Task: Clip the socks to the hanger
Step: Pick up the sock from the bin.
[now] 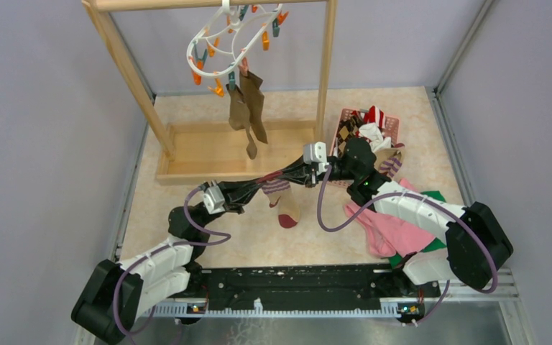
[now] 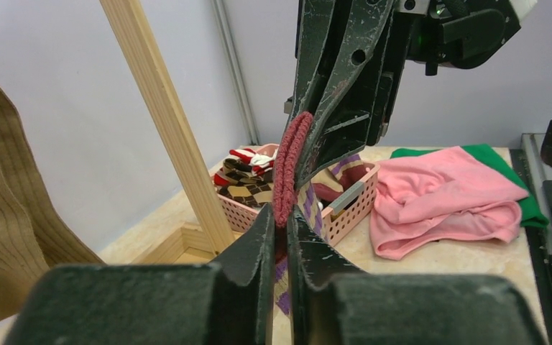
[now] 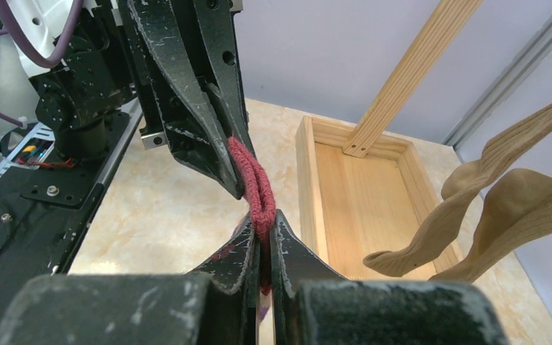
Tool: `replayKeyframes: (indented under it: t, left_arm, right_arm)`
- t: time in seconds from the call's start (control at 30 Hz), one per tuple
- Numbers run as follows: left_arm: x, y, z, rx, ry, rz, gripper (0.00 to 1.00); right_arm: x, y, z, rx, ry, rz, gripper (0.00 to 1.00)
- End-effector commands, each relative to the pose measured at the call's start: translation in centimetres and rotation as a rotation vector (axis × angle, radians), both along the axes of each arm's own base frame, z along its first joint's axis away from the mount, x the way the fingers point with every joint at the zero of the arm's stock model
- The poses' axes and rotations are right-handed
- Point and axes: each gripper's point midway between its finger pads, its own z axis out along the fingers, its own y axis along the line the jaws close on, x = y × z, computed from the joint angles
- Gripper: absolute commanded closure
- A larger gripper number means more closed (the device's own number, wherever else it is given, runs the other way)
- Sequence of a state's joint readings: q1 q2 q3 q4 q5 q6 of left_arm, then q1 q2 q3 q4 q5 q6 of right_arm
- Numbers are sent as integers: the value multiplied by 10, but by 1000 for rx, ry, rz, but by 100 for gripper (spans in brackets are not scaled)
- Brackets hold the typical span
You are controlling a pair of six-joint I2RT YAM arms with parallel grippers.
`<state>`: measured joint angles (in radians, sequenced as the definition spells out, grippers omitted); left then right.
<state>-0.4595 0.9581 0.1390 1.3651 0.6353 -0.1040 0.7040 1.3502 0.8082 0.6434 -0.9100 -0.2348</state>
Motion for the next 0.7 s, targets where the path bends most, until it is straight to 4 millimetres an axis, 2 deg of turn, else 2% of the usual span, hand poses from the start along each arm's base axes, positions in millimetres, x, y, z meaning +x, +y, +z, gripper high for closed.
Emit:
replayKeyframes:
  t: [0.0,0.03,0.1,0.13,0.17,0.23,0.3,0.37,0.47,0.67]
  left_arm:
    - [-5,-1,10,-1,-49,-20,95]
    - [-6,-1,11,-1,-56,-23,100]
    - [-8,0,14,-6,-62,-24,100]
    - [-7,1,15,-13,-56,-17,100]
    - [-5,1,16,-16,-40,-9,100]
    - [3,1,16,6,6,13,100]
    - [12,1,15,51,52,46,100]
    - [22,5,19,57,122,99,100]
    - [26,10,27,48,181,141,100]
    - [19,5,37,50,269,82,100]
  right_arm:
    - [-3,-2,30,63,-78,5,100]
    - [-3,-1,31,64,-78,4,100]
    - [-2,-1,29,63,-72,2,100]
    - [0,-1,29,63,-65,-9,94]
    - [3,-2,30,67,-55,-31,88]
    - [14,-5,32,81,-28,-104,55]
    - [28,-11,34,103,11,-182,45]
    - [40,-17,37,124,55,-246,42]
    - [50,-20,38,147,104,-292,43]
    - [60,-14,42,194,235,-316,55]
